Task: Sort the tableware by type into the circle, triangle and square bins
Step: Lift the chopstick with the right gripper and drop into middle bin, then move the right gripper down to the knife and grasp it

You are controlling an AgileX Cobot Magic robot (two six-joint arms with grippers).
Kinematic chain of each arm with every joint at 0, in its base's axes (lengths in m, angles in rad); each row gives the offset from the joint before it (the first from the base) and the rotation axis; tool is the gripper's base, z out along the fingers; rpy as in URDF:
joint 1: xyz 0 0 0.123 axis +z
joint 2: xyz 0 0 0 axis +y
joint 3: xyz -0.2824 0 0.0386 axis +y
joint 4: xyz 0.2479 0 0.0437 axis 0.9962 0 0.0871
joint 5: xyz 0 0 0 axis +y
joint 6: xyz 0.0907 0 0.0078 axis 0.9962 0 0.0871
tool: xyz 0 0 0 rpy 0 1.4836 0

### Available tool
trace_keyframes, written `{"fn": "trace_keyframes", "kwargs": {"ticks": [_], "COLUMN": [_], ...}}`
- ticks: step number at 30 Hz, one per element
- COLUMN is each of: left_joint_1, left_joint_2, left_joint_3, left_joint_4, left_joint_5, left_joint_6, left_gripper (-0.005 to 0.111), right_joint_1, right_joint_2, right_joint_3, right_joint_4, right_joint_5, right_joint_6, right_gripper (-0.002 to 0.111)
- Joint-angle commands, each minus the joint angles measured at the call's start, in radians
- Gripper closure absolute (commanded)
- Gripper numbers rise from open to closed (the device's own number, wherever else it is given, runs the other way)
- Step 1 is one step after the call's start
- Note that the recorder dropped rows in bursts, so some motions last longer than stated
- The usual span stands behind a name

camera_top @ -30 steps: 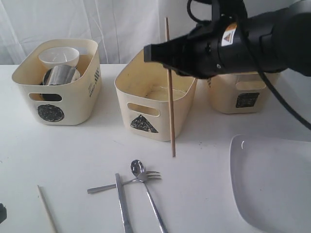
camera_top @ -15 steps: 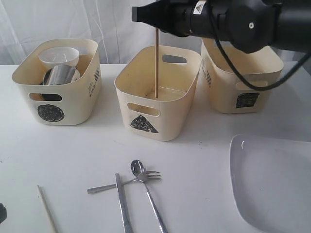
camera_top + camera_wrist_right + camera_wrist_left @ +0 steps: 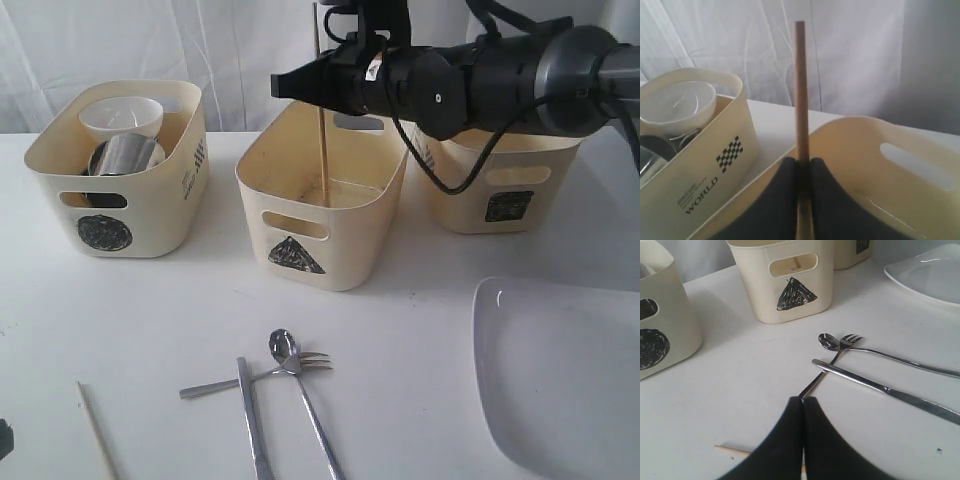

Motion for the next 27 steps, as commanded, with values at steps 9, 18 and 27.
{"fn": "trace_keyframes", "kwargs": {"ticks": [9,18,27], "left_joint_1": [-0.003,-0.003,-0.003], "left_joint_2": [-0.005,-0.005,-0.005], "left_joint_3": [0.004,0.004,0.004], "left_joint_4": [-0.011,-0.011,-0.011], "left_joint_5": [0.000,0.000,0.000], "left_joint_6": [0.000,0.000,0.000], "left_gripper": [0.107,0.107,0.107], "right_joint_1": [0.001,0.053,0.146], "right_joint_2": [-0.185,-0.446,-0.501], "right_joint_3": [-0.004,0.098,0.211], "right_joint_4": [-0.025,-0.025,-0.025], "right_joint_5": [0.253,0.465,0.697], "right_joint_6": [-0.011,-0.022,0.092], "right_gripper": [0.079,0.079,0.079]}}
